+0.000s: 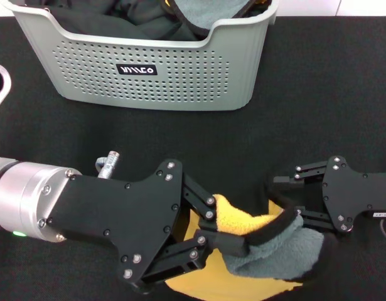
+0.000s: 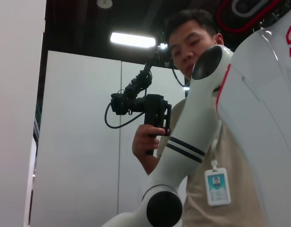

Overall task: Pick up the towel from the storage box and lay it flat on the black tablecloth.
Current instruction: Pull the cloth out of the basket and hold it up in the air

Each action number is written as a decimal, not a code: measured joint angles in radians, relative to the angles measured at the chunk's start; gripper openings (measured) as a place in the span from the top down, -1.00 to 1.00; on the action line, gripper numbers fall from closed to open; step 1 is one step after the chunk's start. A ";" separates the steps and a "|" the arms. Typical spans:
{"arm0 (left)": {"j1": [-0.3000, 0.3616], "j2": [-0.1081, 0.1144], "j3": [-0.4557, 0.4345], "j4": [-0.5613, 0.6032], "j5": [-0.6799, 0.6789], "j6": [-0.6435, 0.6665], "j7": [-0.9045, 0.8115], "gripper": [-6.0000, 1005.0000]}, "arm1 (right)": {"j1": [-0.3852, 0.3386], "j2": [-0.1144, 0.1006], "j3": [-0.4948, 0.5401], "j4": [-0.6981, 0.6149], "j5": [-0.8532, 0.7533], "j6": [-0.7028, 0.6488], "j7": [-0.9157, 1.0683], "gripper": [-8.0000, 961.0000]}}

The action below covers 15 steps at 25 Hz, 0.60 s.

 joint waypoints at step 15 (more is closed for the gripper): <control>0.001 0.004 0.047 0.000 0.001 0.000 -0.001 0.89 | 0.000 -0.003 0.009 0.000 0.002 0.007 0.006 0.34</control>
